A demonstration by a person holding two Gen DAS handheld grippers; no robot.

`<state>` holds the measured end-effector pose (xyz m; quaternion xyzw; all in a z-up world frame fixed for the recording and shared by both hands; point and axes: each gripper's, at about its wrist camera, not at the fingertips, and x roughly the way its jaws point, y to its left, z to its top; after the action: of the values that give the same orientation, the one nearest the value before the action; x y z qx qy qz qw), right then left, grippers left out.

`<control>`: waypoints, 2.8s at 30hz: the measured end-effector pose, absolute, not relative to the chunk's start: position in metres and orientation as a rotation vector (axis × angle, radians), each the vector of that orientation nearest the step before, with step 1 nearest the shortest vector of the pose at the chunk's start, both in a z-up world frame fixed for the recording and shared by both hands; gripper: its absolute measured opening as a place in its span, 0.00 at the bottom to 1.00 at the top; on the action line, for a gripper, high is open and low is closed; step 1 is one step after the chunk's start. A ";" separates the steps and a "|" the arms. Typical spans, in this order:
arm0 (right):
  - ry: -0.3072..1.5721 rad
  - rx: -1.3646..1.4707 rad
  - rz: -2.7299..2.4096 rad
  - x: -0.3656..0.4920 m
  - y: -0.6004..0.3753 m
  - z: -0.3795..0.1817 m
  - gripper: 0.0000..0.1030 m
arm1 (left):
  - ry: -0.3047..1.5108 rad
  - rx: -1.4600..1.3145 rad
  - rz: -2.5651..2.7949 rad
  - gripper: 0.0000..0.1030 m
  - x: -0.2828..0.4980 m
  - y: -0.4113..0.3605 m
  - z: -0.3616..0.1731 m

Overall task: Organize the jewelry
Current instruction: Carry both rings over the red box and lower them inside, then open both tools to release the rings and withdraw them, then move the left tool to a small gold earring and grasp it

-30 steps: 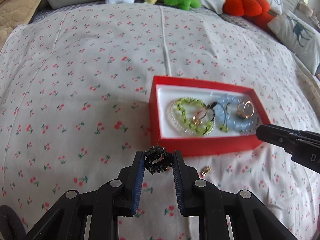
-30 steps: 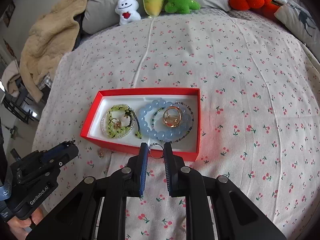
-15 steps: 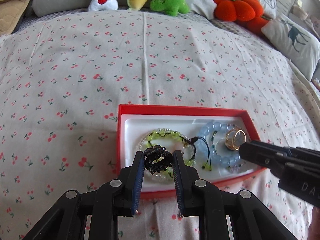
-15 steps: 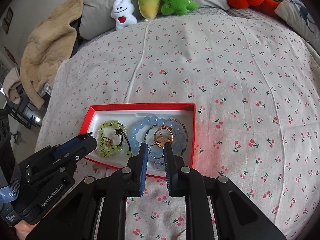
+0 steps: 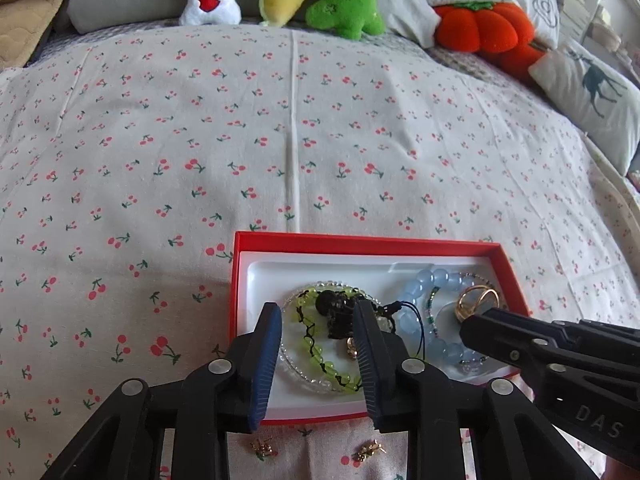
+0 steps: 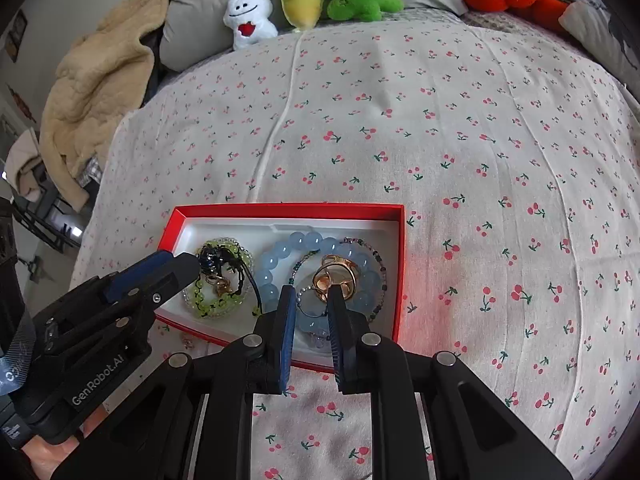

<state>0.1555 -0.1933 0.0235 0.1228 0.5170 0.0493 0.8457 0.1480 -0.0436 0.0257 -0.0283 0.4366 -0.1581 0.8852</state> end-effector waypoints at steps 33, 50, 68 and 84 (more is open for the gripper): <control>1.051 0.239 0.073 0.100 -0.210 0.051 0.65 | 0.923 -0.041 -0.266 0.80 0.094 -0.004 0.036; 1.131 0.148 0.057 0.067 -0.207 0.029 0.66 | 1.040 0.019 -0.252 0.82 0.068 0.017 0.003; 1.241 -0.054 0.113 0.060 -0.154 -0.018 0.66 | 1.087 0.167 -0.227 0.97 0.060 0.015 -0.042; 1.217 -0.107 0.109 0.076 -0.138 -0.034 0.99 | 0.932 0.159 -0.285 0.93 0.084 0.004 -0.042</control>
<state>0.0764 -0.1378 -0.0336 -0.0502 0.5711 0.0511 0.8178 0.0836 0.0044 -0.0421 0.0763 0.4473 -0.1370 0.8805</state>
